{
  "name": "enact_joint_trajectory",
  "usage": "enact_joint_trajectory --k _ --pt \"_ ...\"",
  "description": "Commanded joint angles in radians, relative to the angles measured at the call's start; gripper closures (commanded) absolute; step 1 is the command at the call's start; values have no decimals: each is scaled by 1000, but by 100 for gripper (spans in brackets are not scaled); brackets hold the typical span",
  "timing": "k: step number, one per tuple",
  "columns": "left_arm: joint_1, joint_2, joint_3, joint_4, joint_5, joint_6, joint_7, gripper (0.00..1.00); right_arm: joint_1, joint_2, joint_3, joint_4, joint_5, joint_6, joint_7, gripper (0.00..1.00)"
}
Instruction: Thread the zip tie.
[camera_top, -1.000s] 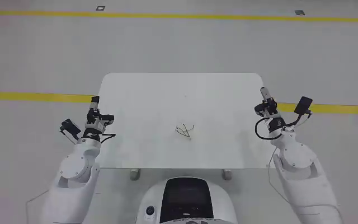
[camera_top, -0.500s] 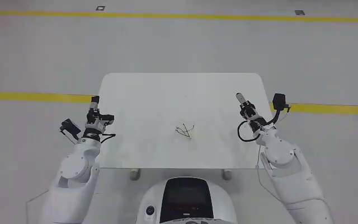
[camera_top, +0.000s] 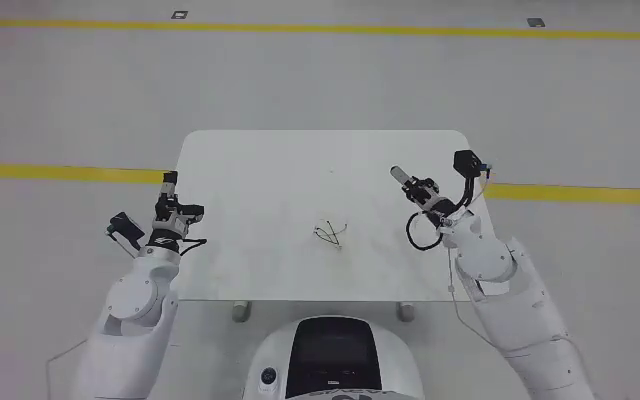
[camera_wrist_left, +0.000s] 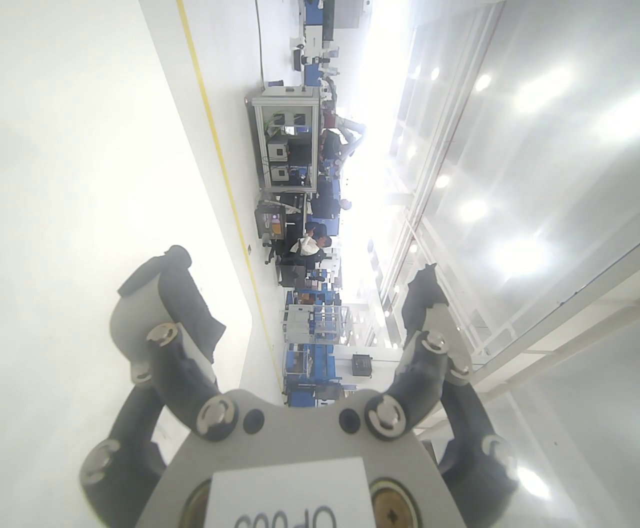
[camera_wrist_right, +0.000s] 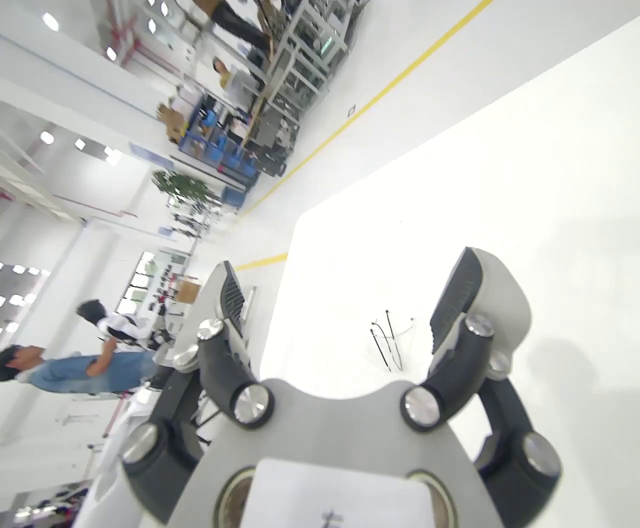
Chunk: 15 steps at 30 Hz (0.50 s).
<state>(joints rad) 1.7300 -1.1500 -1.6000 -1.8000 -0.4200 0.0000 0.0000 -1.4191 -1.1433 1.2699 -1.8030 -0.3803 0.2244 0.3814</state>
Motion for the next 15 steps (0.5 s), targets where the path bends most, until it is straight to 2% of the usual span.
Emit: enact_joint_trajectory --k 1,5,8,15 --pt "0 0 0 0 0 0 0 0 53 -6 -66 21 -66 39 50 0" --pt "0 0 0 0 0 0 0 0 142 -22 -182 75 -155 102 124 0" --pt "0 0 0 0 0 0 0 0 174 -33 -237 117 -174 115 152 0" --pt "0 0 0 0 0 0 0 0 173 -35 -233 126 -169 115 132 0"
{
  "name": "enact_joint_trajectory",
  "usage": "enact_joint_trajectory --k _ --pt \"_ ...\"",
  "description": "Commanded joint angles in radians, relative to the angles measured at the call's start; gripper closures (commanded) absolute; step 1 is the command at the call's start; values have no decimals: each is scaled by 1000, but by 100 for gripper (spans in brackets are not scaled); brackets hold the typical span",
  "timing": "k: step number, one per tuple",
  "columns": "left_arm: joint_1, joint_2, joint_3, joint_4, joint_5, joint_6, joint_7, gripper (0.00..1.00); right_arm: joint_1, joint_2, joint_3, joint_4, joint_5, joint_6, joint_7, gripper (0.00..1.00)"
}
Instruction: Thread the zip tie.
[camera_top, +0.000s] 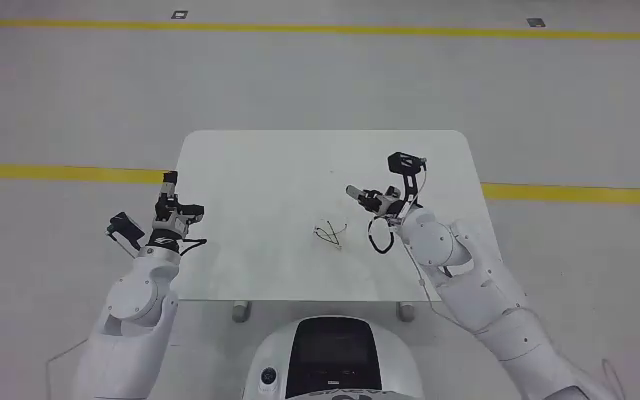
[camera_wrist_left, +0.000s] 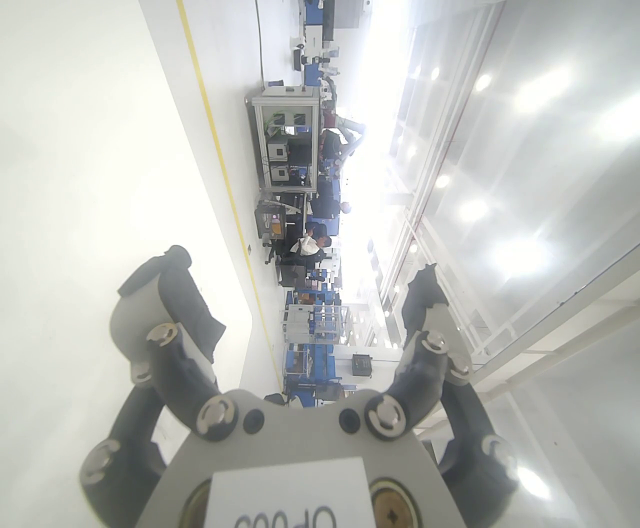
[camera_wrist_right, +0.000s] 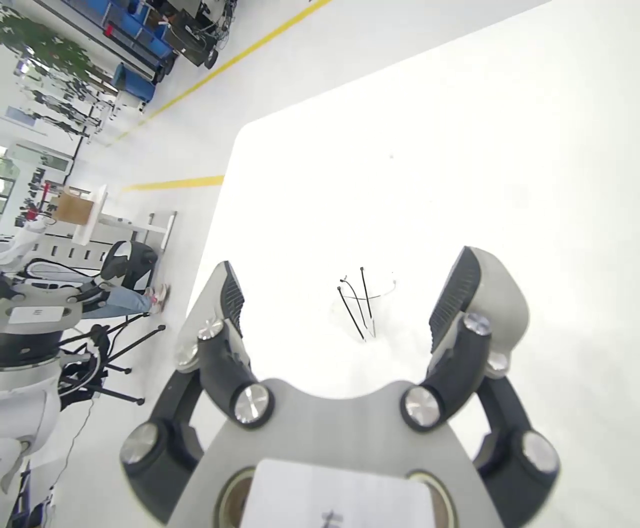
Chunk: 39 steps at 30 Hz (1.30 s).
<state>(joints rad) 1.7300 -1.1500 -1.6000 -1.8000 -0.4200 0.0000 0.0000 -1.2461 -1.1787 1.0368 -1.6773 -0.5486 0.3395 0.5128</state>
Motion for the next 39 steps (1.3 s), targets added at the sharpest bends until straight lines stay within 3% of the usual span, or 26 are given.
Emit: enact_joint_trajectory --k 1,5,8,10,17,22,33,39 --pt "0 0 0 0 0 0 0 0 0 0 0 0 0 0 0 0" --pt "0 0 0 0 0 0 0 0 3 3 -7 -3 -50 -7 7 0" --pt "0 0 0 0 0 0 0 0 26 9 -33 -32 -159 -15 106 0" --pt "0 0 0 0 0 0 0 0 71 6 -68 -22 -212 -28 191 0" --pt "0 0 0 0 0 0 0 0 268 -46 -260 115 -315 -48 389 0" --pt "0 0 0 0 0 0 0 0 353 -94 -361 233 -297 -52 455 0" --pt "0 0 0 0 0 0 0 0 364 -102 -362 252 -283 -34 442 0" --pt "0 0 0 0 0 0 0 0 409 -115 -393 271 -308 -117 523 0"
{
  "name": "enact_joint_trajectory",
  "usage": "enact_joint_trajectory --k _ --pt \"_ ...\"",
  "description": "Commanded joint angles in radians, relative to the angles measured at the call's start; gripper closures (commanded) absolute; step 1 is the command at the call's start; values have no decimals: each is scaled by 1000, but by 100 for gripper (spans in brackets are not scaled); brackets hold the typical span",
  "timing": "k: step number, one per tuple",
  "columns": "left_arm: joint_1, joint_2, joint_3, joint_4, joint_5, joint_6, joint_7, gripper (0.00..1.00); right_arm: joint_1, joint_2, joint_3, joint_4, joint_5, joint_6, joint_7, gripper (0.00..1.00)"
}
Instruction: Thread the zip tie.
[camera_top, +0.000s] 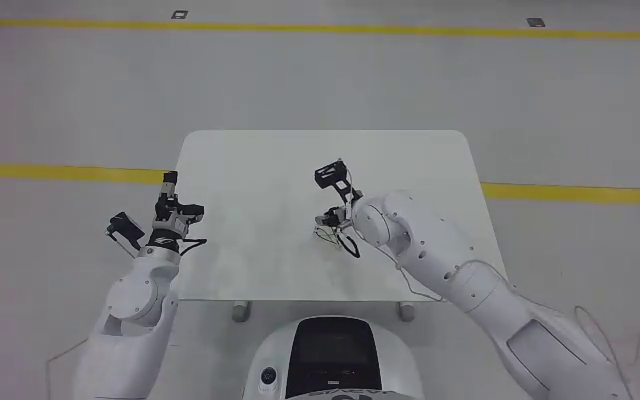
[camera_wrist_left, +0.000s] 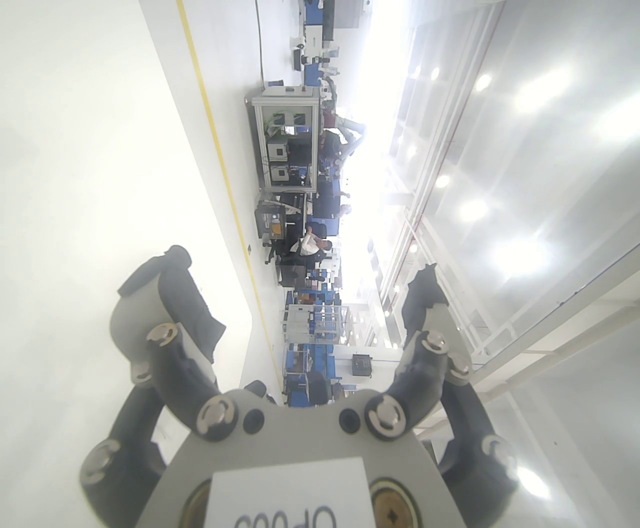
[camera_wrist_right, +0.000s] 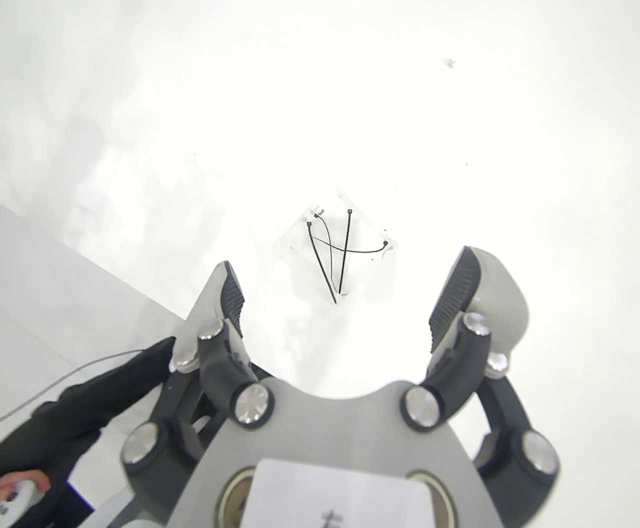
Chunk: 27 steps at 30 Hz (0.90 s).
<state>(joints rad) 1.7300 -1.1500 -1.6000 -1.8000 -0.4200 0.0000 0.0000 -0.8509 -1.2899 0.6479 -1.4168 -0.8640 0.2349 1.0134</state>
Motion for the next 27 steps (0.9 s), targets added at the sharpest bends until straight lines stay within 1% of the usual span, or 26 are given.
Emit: enact_joint_trajectory --k 1,4,5,7,9,11,14,15,17,18,27 --pt "0 0 0 0 0 0 0 0 40 -13 -17 28 8 -26 55 0" --pt "0 0 0 0 0 0 0 0 95 -39 -55 77 20 -46 109 0" --pt "0 0 0 0 0 0 0 0 121 -54 -76 101 21 -48 129 0" --pt "0 0 0 0 0 0 0 0 156 -78 -105 143 40 -47 162 0" --pt "0 0 0 0 0 0 0 0 197 -109 -142 198 58 -47 203 0" --pt "0 0 0 0 0 0 0 0 229 -141 -175 256 75 -50 214 0" --pt "0 0 0 0 0 0 0 0 256 -181 -212 341 99 -56 226 0" --pt "0 0 0 0 0 0 0 0 262 -197 -224 379 117 -65 227 0" --pt "0 0 0 0 0 0 0 0 271 -220 -238 430 137 -79 220 0" --pt "0 0 0 0 0 0 0 0 278 -230 -241 453 133 -69 200 0" --pt "0 0 0 0 0 0 0 0 278 -230 -241 453 133 -69 200 0"
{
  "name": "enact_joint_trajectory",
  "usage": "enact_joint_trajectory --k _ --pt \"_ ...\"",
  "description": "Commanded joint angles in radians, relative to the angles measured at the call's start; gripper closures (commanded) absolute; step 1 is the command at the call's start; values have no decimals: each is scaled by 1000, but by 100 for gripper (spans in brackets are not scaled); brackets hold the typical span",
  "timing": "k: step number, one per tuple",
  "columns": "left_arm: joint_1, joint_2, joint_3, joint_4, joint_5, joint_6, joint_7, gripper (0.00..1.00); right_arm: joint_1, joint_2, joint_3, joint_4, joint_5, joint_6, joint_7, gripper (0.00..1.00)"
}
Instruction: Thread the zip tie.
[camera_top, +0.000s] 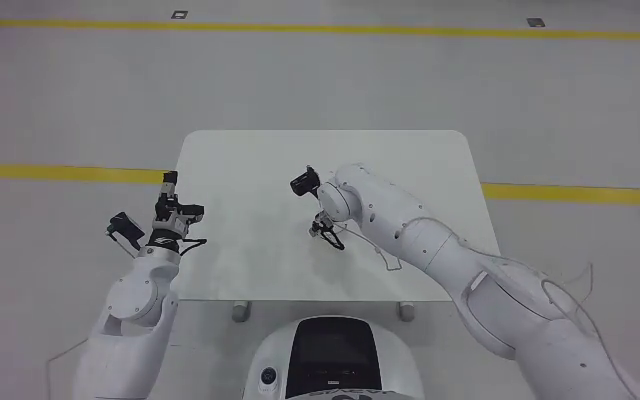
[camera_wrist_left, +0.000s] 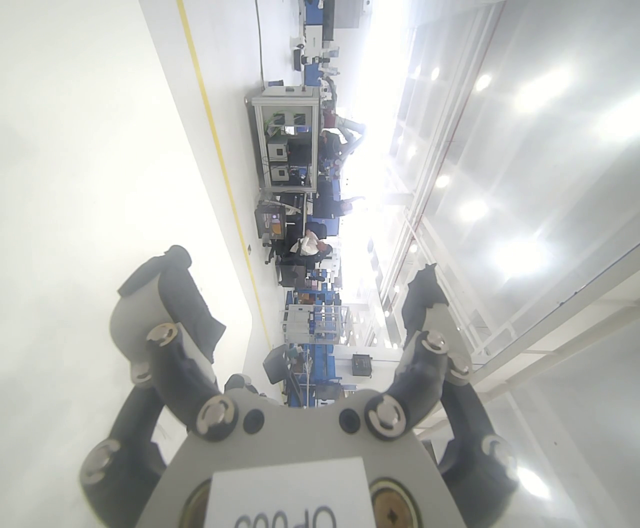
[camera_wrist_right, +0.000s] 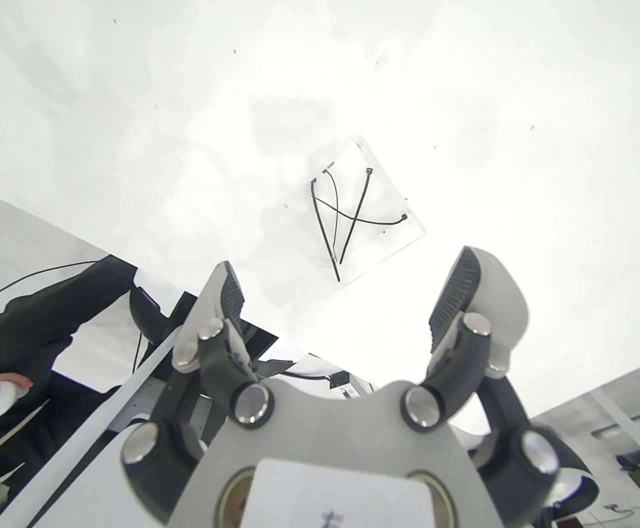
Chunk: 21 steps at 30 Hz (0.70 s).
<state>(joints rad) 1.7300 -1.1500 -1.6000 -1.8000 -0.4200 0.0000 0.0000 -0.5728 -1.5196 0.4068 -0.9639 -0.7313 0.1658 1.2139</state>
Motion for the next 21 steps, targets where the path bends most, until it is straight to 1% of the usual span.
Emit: enact_joint_trajectory --k 1,3,7,11,14,15,21 --pt "0 0 0 0 0 0 0 0 -3 -1 -2 -1 -2 -2 -2 0" --pt "0 0 0 0 0 0 0 0 -10 -3 -3 0 0 -11 -6 0" --pt "0 0 0 0 0 0 0 0 -9 -22 3 33 24 -19 -17 0" --pt "0 0 0 0 0 0 0 0 -1 -54 -7 97 50 -38 -31 0" --pt "0 0 0 0 0 0 0 0 9 -80 -12 155 65 -41 -51 0" --pt "0 0 0 0 0 0 0 0 16 -88 -10 175 62 -35 -78 0" --pt "0 0 0 0 0 0 0 0 16 -89 -11 178 59 -34 -85 0"
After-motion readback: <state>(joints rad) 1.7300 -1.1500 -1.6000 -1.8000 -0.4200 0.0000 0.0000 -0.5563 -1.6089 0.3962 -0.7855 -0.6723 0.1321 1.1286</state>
